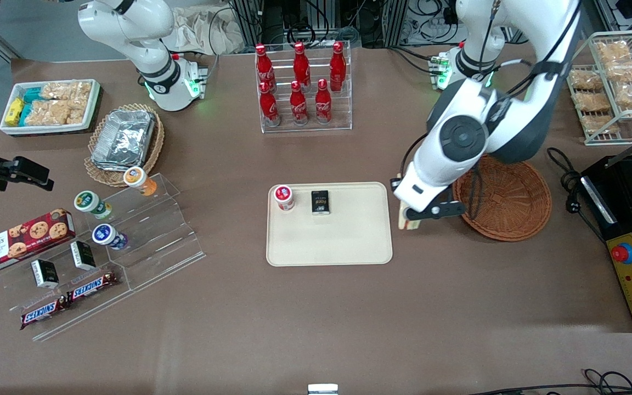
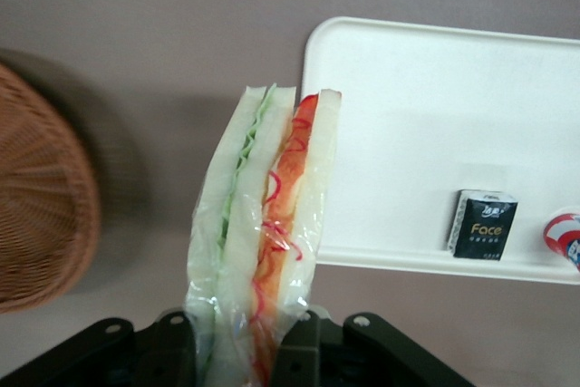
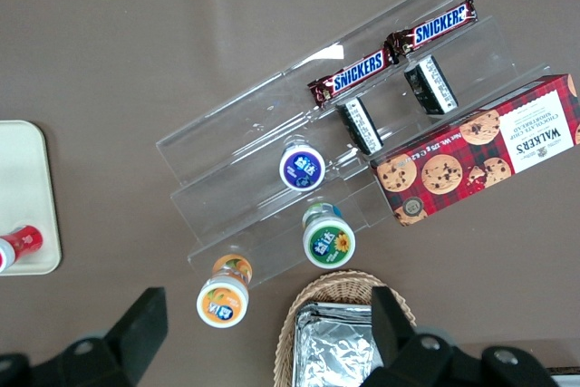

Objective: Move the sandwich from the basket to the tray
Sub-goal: 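Carry the sandwich over to the cream tray and lower it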

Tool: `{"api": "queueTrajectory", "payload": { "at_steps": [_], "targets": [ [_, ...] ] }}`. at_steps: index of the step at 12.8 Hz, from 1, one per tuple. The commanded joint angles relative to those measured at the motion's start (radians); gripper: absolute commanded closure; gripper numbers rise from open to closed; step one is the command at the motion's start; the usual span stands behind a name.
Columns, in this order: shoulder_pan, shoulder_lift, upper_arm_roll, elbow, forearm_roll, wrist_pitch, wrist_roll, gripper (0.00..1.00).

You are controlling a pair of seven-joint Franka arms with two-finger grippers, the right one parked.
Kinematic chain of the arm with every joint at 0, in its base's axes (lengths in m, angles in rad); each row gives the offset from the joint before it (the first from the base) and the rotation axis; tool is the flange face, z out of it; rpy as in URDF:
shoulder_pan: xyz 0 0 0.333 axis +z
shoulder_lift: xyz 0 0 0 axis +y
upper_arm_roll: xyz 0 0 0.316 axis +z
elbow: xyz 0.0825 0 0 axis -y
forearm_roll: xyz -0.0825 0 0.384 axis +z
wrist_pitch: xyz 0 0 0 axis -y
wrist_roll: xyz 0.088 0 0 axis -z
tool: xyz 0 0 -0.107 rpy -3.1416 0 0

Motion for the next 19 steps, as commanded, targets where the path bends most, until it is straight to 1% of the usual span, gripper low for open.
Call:
{"api": "queueTrajectory", "payload": {
  "at_steps": [1,3,6,8,10,12,13,14,15,19],
  "targets": [
    [-0.056,0.112,-0.002,0.037,0.101,0.061,-0.119,1.00],
    [-0.087,0.173,-0.001,0.037,0.128,0.167,-0.182,1.00],
    [-0.109,0.243,-0.001,0.039,0.208,0.228,-0.233,1.00],
    [-0.110,0.282,-0.001,0.037,0.234,0.294,-0.260,1.00],
    [-0.110,0.309,-0.001,0.037,0.271,0.298,-0.268,1.00],
    [-0.115,0.321,-0.002,0.039,0.277,0.310,-0.280,1.00],
    [-0.135,0.327,0.002,0.039,0.277,0.314,-0.293,1.00],
    [-0.138,0.336,0.004,0.042,0.279,0.315,-0.291,0.58],
    [-0.138,0.339,0.004,0.042,0.280,0.315,-0.291,0.01],
    [-0.127,0.324,0.002,0.048,0.277,0.310,-0.294,0.00]
  ]
}}
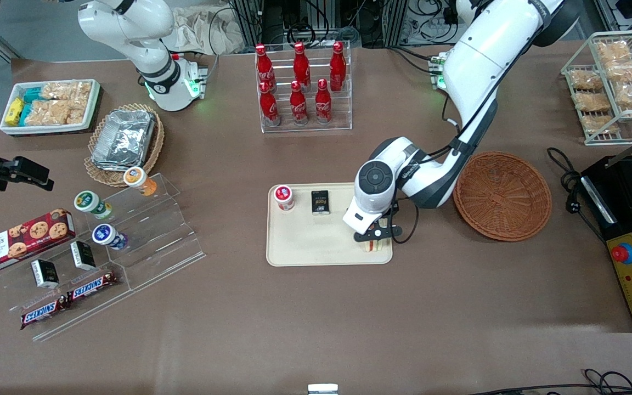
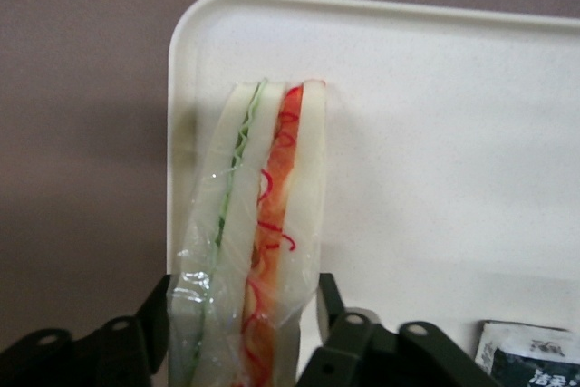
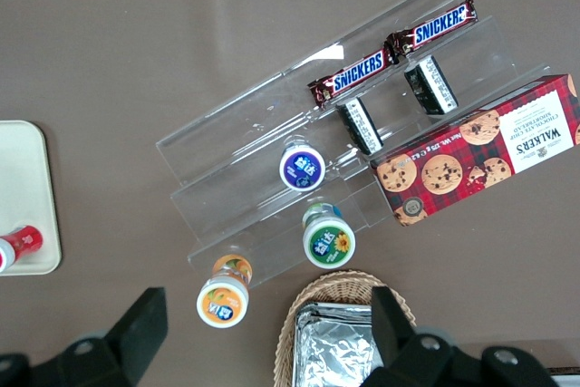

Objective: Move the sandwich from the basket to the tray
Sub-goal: 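Carry the sandwich over to the cream tray and lower it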

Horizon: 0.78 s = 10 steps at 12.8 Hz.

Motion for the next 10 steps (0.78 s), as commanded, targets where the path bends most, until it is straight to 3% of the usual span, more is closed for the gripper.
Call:
{"api": "queueTrajectory", "payload": {
  "at_steps": [1,7,10],
  "targets": [
    [-0.001,-0.005,0.001,0.028,0.021,-0.006,-0.030,0.00],
    [0.038,-0.193,0.001,0.073,-0.007,-0.181,-0.034,0.00],
    [0.124,-0.292,-0.004,0.128,-0.099,-0.345,0.077,0.00]
  ]
}}
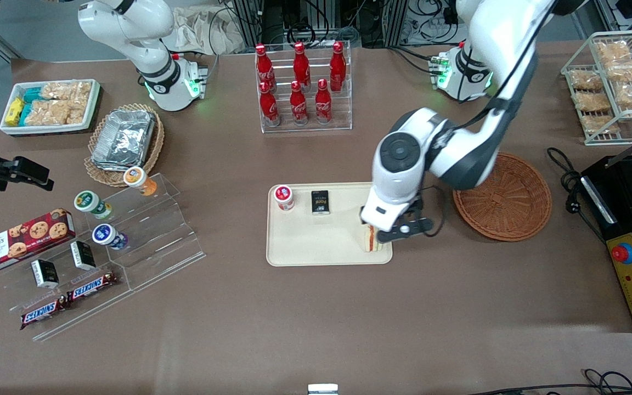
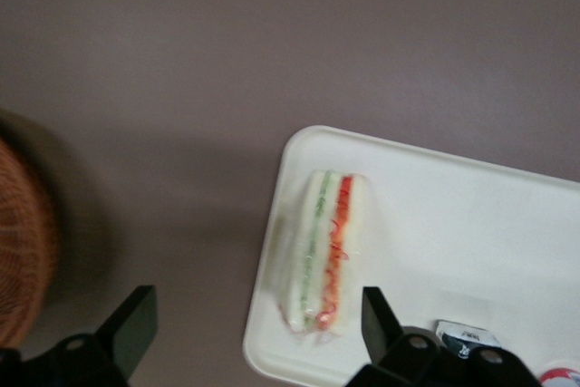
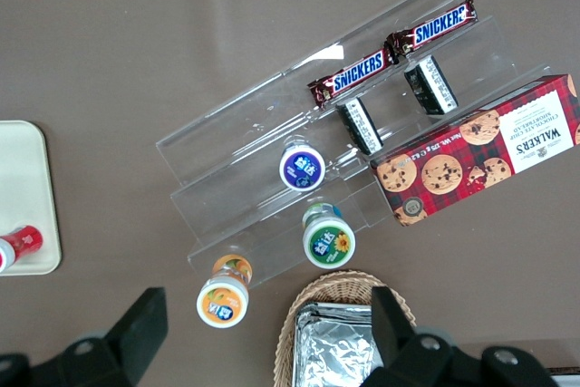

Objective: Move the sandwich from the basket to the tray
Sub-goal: 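Open the left gripper to release the sandwich on the tray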

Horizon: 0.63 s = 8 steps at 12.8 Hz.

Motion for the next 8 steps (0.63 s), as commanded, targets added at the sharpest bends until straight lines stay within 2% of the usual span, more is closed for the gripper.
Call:
{"api": "queueTrajectory", "payload": {
  "at_steps": [1,2,4,6,8],
  "targets": [
    [0.067,-0.094,0.003,0.044,-0.093,-0.143,0.136,0.00],
    [0.078,-0.129,0.010,0.062,-0.099,-0.241,0.200,0.00],
    [0.080,-0.217,0.096,0.072,-0.105,-0.387,0.370,0.00],
    [0.109,-0.303,0.167,0.072,-0.142,-0.446,0.519,0.00],
    [0.109,-0.370,0.251,0.070,-0.136,-0.514,0.700,0.00]
  ]
}}
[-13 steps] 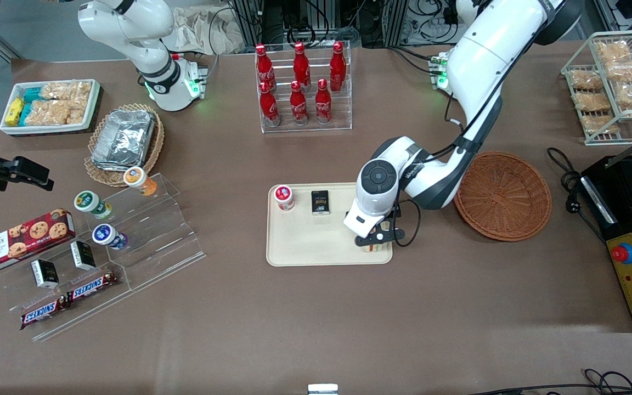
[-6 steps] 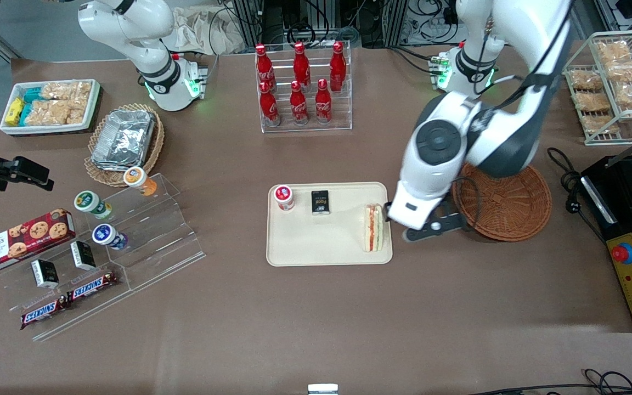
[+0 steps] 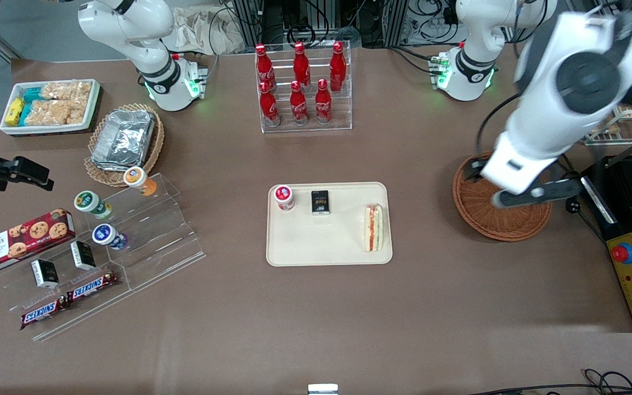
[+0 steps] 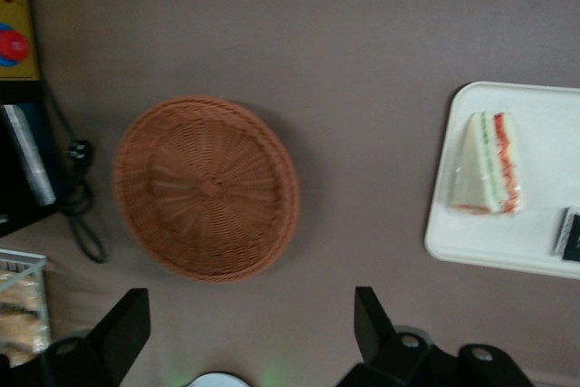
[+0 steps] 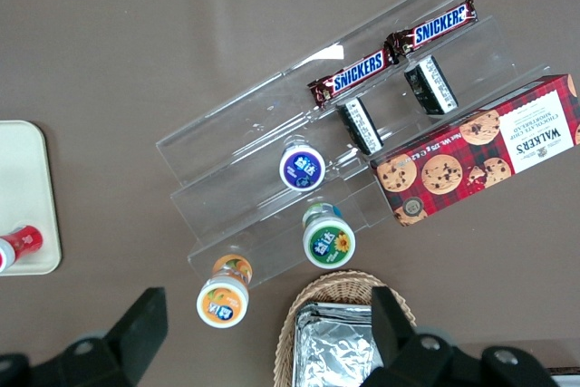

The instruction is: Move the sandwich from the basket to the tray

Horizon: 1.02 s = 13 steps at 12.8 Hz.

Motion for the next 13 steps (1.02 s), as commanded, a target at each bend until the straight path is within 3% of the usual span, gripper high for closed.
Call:
{"api": "queueTrajectory", "payload": {
  "at_steps": [1,3,6,8,11,13],
  "targets": [
    [0.007,-0.100,0.094,-0.023,-0.010,-0.062,0.259,0.00],
    [0.007,-0.118,0.182,-0.046,-0.027,-0.018,0.454,0.00],
    [0.008,-0.232,0.193,-0.262,-0.029,0.206,0.477,0.00],
    [0.042,-0.332,0.193,-0.428,-0.071,0.353,0.466,0.00],
    [0.079,-0.323,0.158,-0.398,-0.087,0.336,0.345,0.00],
    [0.131,-0.283,0.054,-0.325,-0.088,0.273,0.212,0.00]
  ]
}}
